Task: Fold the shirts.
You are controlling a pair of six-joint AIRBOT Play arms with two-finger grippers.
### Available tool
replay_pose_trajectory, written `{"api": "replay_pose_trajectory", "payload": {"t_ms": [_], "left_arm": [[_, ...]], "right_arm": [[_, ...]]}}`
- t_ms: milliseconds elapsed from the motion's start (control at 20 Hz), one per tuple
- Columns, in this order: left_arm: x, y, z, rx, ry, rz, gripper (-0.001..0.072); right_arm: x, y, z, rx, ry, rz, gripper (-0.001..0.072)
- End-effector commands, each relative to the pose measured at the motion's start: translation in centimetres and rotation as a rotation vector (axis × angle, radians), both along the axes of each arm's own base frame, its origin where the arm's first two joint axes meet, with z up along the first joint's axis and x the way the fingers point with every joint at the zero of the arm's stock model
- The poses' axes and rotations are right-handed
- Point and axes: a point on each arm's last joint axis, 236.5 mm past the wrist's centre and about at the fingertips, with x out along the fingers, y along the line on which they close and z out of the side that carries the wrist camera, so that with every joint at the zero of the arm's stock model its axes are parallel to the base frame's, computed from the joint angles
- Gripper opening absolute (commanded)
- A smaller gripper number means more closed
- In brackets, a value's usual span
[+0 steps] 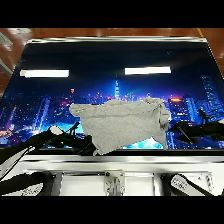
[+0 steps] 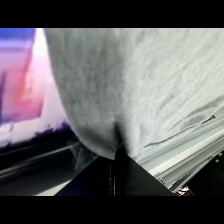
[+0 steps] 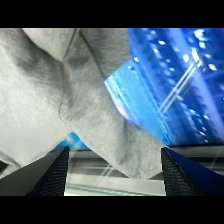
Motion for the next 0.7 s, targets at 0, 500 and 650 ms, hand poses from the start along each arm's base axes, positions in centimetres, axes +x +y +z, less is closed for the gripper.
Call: {"api": "replay_pose_trajectory", "payload": {"t_ms": [0, 500, 650], "left_arm": [[1.3, -0.1, 0.1, 0.0, -0.052, 0.028, 0.0036], [10.8, 3.1, 8.4, 0.023, -0.38, 0.011, 0.0031], [16.3, 7.8, 17.0, 0.261, -0.647, -0.085, 0.0031]], "right_arm": [[1.2, 2.3, -1.6, -0.025, -0.019, 0.101, 0.0695], [3.7, 7.1, -3.6, -0.08, -0.048, 0.263, 0.0056], [7.4, 6.6, 5.5, -0.171, -0.385, 0.49, 0.0056]]}}
